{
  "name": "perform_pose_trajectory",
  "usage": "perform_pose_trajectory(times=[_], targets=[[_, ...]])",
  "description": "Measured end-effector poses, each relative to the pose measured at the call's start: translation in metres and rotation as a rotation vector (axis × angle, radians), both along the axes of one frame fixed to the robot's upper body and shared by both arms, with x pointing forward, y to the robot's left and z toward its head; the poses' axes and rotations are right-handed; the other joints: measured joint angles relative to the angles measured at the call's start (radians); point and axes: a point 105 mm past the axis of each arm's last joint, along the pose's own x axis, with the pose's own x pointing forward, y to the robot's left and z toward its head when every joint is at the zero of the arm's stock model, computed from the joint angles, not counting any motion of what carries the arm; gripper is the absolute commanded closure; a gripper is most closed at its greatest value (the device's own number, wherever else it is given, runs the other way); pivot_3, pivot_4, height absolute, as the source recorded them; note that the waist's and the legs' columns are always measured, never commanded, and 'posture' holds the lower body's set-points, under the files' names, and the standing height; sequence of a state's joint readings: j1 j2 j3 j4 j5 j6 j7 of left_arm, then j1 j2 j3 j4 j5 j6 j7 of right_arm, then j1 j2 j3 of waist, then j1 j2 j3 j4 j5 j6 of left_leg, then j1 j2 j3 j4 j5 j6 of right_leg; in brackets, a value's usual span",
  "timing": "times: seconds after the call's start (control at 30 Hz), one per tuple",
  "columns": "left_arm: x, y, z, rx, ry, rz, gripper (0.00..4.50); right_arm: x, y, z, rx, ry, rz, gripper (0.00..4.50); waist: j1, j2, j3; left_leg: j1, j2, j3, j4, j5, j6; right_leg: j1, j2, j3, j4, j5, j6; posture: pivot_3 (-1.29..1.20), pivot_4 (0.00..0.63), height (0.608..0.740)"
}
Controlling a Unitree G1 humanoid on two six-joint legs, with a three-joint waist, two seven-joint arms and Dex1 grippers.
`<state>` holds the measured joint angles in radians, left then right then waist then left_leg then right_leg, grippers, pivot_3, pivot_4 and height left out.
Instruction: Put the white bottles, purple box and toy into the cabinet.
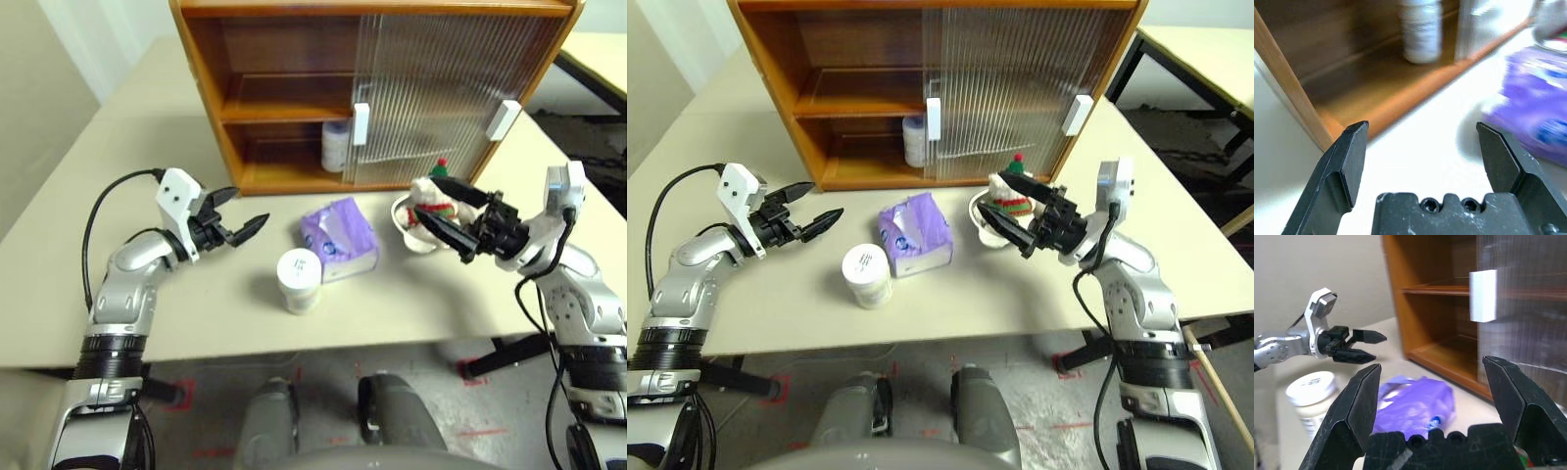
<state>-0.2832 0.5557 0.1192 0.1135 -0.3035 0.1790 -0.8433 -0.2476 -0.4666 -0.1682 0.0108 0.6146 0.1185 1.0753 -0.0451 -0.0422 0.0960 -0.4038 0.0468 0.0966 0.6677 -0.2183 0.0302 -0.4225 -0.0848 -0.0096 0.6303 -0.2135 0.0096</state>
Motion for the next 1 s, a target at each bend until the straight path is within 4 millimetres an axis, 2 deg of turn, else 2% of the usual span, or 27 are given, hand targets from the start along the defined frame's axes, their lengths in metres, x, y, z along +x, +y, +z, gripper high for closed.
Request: perform_pose_trajectory(times=[0.17, 0.4, 0.6, 0.8, 1.0], targets=[[-0.030, 0.021, -0.007, 0.001, 0.062, -0.060, 0.04, -0.010, -0.009, -0.009, -0.027, 0.018, 0.059, 0.00, 0.012, 0.001, -0.004, 0.001, 0.001, 0.000, 0.000, 0.000, 0.000, 0.000, 0.000, 0.000, 0.000, -0.003, -0.006, 0.04, 0.045, 0.740], [-0.057, 0.020, -0.007, 0.006, 0.124, -0.205, 0.04, -0.028, -0.010, -0.009, -0.104, 0.003, 0.221, 0.00, 0.027, 0.002, -0.006, 0.001, 0.001, 0.000, 0.000, 0.000, 0.000, 0.000, -0.001, 0.000, -0.001, -0.007, -0.015, 0.05, 0.045, 0.740], [-0.069, 0.006, -0.005, 0.014, 0.129, -0.334, 0.04, -0.033, -0.006, -0.019, -0.174, 0.031, 0.306, 0.00, 0.038, 0.003, -0.007, 0.001, 0.001, 0.000, -0.001, 0.000, 0.000, 0.000, -0.001, 0.000, -0.001, -0.008, -0.016, 0.06, 0.045, 0.740], [-0.076, -0.013, -0.014, 0.007, 0.166, -0.439, 0.04, -0.028, -0.005, -0.022, -0.199, 0.044, 0.288, 0.00, 0.045, 0.003, -0.007, 0.001, 0.001, 0.000, -0.001, 0.000, 0.000, 0.000, -0.001, 0.000, -0.001, -0.008, -0.016, 0.06, 0.045, 0.740], [-0.077, -0.022, -0.020, 0.024, 0.179, -0.509, 0.04, -0.027, -0.005, -0.024, -0.208, 0.048, 0.272, 0.00, 0.053, 0.003, -0.007, 0.001, 0.001, 0.000, -0.001, 0.000, 0.000, -0.001, 0.000, 0.000, -0.001, -0.009, -0.016, 0.03, 0.037, 0.740]])
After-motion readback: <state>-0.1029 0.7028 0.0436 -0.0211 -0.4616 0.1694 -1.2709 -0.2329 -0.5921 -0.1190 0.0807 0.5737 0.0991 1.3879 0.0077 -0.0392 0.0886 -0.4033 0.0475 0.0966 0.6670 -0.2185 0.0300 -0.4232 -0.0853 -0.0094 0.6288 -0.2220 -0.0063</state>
